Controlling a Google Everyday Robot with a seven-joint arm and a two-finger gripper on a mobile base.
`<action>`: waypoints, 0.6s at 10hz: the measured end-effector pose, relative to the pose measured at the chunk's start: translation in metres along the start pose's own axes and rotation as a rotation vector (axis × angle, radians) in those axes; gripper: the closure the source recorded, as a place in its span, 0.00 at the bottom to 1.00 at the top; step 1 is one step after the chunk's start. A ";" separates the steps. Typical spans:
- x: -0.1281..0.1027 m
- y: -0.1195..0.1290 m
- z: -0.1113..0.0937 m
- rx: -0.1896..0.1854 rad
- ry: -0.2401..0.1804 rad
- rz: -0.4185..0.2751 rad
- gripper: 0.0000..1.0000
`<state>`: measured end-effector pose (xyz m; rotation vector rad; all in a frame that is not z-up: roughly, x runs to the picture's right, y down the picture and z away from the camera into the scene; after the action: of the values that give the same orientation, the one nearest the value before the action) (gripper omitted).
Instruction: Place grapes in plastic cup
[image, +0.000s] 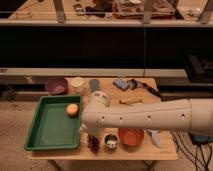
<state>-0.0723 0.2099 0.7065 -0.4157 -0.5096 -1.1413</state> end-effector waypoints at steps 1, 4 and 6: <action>0.002 0.002 0.004 -0.006 0.001 0.000 0.35; 0.005 0.007 0.015 -0.009 0.000 -0.009 0.35; 0.005 0.008 0.021 -0.006 -0.003 -0.018 0.35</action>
<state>-0.0665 0.2212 0.7262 -0.4189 -0.5131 -1.1604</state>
